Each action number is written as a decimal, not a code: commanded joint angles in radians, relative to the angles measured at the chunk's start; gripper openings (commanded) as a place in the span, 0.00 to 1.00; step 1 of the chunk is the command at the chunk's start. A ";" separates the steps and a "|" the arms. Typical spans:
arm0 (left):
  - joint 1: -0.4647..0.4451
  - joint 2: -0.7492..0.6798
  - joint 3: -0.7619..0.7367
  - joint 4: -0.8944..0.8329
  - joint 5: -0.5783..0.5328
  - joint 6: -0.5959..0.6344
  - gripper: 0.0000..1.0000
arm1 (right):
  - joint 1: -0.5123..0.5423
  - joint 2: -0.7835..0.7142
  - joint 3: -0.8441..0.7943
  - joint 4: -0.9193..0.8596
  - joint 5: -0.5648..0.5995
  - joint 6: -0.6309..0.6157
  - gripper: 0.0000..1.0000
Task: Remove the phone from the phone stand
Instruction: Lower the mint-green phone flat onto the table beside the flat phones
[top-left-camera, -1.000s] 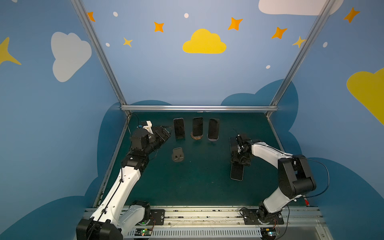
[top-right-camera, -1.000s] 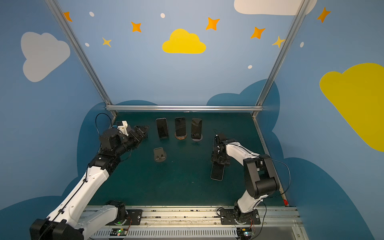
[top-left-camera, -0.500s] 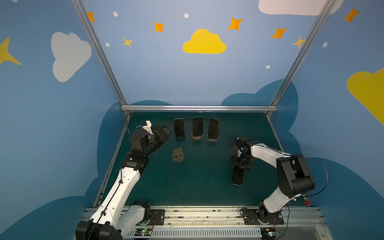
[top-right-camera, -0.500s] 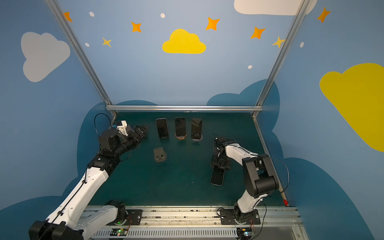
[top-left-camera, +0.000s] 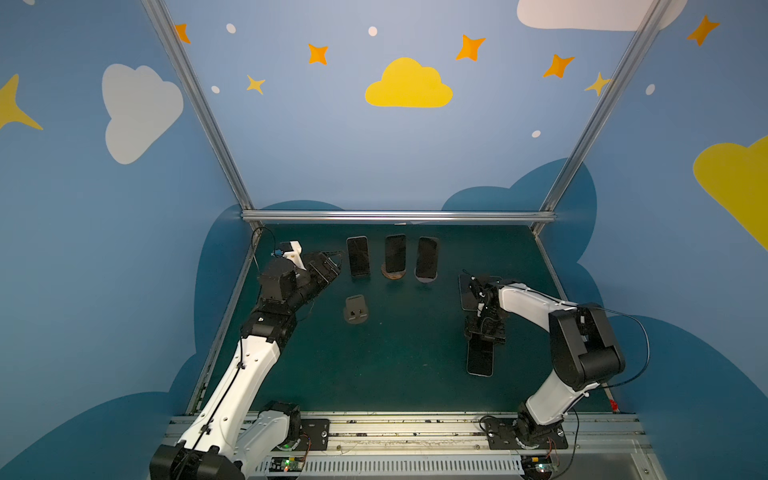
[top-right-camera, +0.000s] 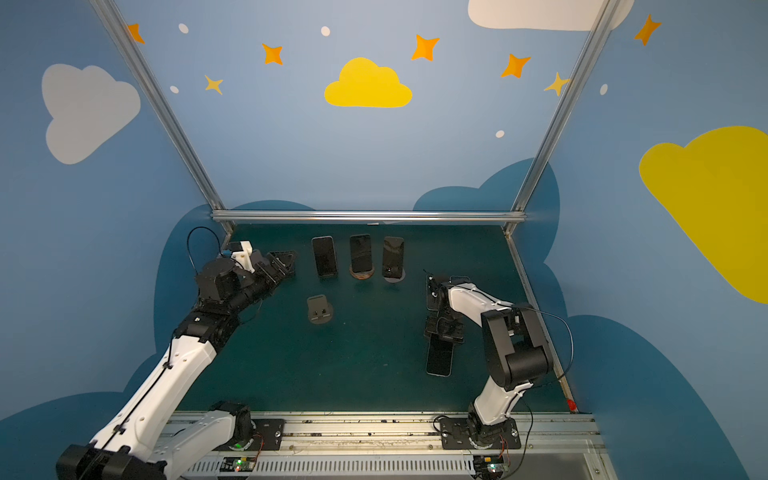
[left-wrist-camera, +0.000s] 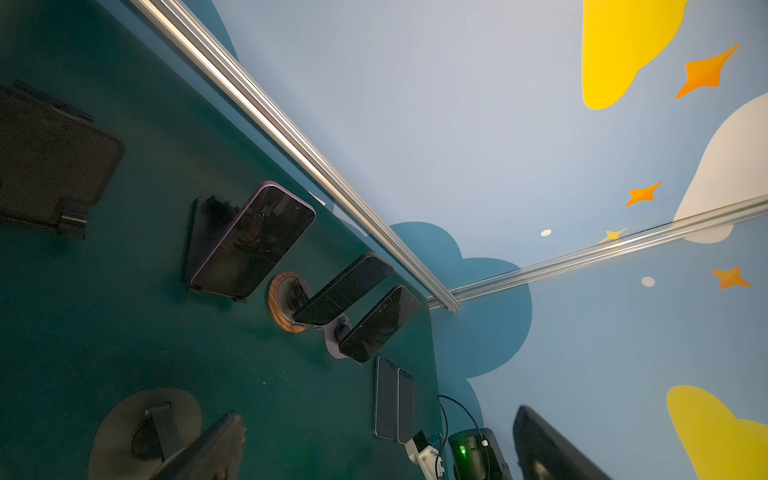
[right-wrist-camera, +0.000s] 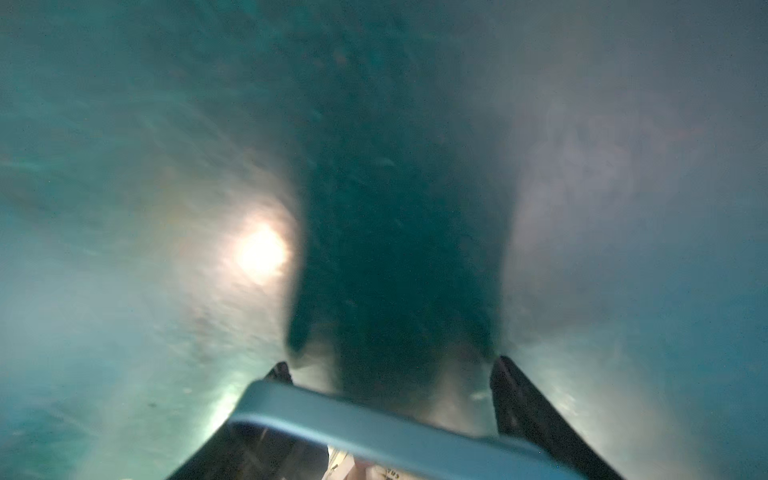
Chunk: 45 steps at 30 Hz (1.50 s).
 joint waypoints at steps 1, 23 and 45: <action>-0.001 -0.008 0.009 -0.008 -0.014 0.022 1.00 | 0.008 0.026 0.038 -0.071 0.022 -0.008 0.60; -0.001 -0.004 0.018 -0.019 -0.025 0.045 1.00 | 0.024 0.179 0.167 -0.120 0.009 -0.102 0.65; -0.002 -0.018 0.005 -0.005 -0.028 0.041 1.00 | 0.061 0.100 0.057 0.089 -0.085 -0.049 0.68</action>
